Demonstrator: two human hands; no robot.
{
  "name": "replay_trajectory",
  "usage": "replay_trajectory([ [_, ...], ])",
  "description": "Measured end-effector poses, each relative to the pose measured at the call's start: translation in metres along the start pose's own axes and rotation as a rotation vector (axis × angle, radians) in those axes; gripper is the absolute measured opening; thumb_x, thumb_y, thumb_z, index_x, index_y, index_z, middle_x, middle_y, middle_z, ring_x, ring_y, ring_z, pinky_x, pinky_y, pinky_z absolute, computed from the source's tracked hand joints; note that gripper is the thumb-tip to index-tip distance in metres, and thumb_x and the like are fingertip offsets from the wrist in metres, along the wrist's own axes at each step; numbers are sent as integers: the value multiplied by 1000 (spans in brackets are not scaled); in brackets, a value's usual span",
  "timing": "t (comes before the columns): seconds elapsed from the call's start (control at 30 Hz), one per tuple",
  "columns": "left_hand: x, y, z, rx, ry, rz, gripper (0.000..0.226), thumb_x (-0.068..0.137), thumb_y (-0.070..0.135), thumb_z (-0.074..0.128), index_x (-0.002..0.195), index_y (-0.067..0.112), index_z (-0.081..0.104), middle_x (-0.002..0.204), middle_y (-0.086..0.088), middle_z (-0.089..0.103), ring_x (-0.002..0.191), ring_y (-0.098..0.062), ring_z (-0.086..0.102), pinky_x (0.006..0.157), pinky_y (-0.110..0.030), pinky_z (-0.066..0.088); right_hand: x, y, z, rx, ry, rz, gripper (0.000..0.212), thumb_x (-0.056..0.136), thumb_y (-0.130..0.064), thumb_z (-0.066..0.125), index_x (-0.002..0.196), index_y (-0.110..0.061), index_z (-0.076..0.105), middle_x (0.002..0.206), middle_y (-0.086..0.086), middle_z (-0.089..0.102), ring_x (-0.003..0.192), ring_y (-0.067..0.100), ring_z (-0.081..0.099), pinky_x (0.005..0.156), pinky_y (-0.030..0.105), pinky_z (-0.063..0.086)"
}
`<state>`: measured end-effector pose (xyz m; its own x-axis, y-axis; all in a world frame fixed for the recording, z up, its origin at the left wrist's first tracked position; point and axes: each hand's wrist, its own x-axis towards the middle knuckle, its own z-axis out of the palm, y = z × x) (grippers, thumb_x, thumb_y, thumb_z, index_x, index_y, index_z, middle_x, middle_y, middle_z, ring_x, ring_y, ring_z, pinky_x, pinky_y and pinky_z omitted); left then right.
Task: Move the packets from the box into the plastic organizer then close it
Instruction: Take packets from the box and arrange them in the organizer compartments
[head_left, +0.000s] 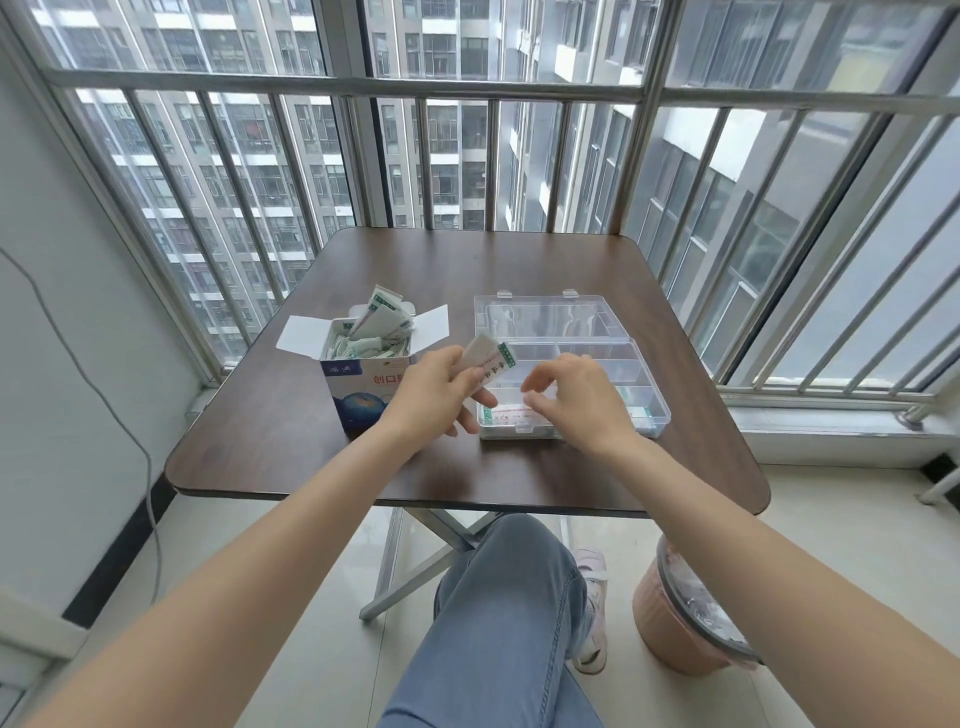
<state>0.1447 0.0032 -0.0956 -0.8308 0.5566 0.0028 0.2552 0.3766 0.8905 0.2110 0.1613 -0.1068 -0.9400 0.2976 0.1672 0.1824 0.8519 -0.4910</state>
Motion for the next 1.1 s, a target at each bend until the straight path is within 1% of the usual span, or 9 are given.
replay_trajectory([
  [0.1, 0, 0, 0, -34, -45, 15, 13, 99, 19, 46, 105, 15, 56, 79, 2, 70, 41, -6, 54, 39, -17, 39, -1, -8, -12, 647, -108, 120, 8, 86, -22, 66, 94, -21, 64, 88, -3, 66, 68, 6, 55, 54, 13, 41],
  [0.17, -2, 4, 3, -42, -108, 33, 12, 99, 20, 47, 104, 16, 56, 78, 2, 69, 41, -6, 52, 39, -17, 38, -1, -10, -15, 809, -98, 142, 4, 88, -18, 65, 88, -21, 62, 79, -2, 65, 57, 4, 53, 44, 11, 36],
  [0.3, -1, 7, 8, 86, -12, 40, 19, 101, 26, 40, 96, 15, 55, 73, 2, 63, 47, -10, 50, 38, -18, 36, 5, -3, -11, 693, 36, 171, 7, 85, -8, 67, 81, -14, 65, 67, 0, 63, 49, 4, 52, 49, 11, 39],
  [0.4, 2, 5, 7, 117, 132, 26, 36, 103, 28, 29, 95, 12, 60, 72, 4, 59, 62, -17, 48, 50, -29, 35, 7, 8, -6, 501, 83, 237, 14, 81, -12, 70, 72, -18, 62, 66, 0, 66, 62, 12, 60, 68, 30, 50],
  [0.5, 2, 2, 5, 158, 107, 33, 40, 103, 24, 27, 106, 5, 61, 83, 0, 61, 70, -18, 49, 59, -35, 41, 2, 11, 0, 222, 72, 219, 7, 80, -20, 68, 76, -19, 63, 74, 1, 67, 82, 19, 63, 73, 34, 51],
  [0.77, 2, -3, 7, 94, 111, 74, 12, 101, 19, 35, 97, 12, 44, 78, 6, 70, 54, -10, 53, 54, -24, 37, -4, 4, -1, -121, -32, 80, 6, 83, -24, 66, 86, -18, 66, 98, -1, 65, 99, 20, 56, 70, 29, 39],
  [0.87, 4, 0, 10, 116, 97, 62, 9, 100, 17, 41, 91, 15, 41, 80, 4, 71, 52, -12, 53, 50, -15, 39, -1, 7, -4, -73, -13, 62, 9, 83, -27, 67, 89, -21, 68, 95, -3, 65, 94, 16, 56, 73, 30, 43],
  [1.0, 6, 7, 16, 156, 14, 84, 8, 96, 17, 52, 88, 15, 51, 84, 0, 70, 47, -10, 54, 45, -8, 38, 1, 6, -15, 509, -79, 59, 29, 82, -17, 71, 109, -21, 62, 90, -4, 61, 72, 9, 54, 65, 17, 43],
  [1.1, 9, 9, 20, 189, 4, 100, 7, 96, 18, 52, 89, 16, 54, 81, 2, 69, 44, -6, 52, 45, -9, 39, 2, 8, -17, 592, -61, 63, 14, 83, -6, 68, 86, -18, 63, 72, 3, 62, 63, 15, 55, 61, 19, 44],
])
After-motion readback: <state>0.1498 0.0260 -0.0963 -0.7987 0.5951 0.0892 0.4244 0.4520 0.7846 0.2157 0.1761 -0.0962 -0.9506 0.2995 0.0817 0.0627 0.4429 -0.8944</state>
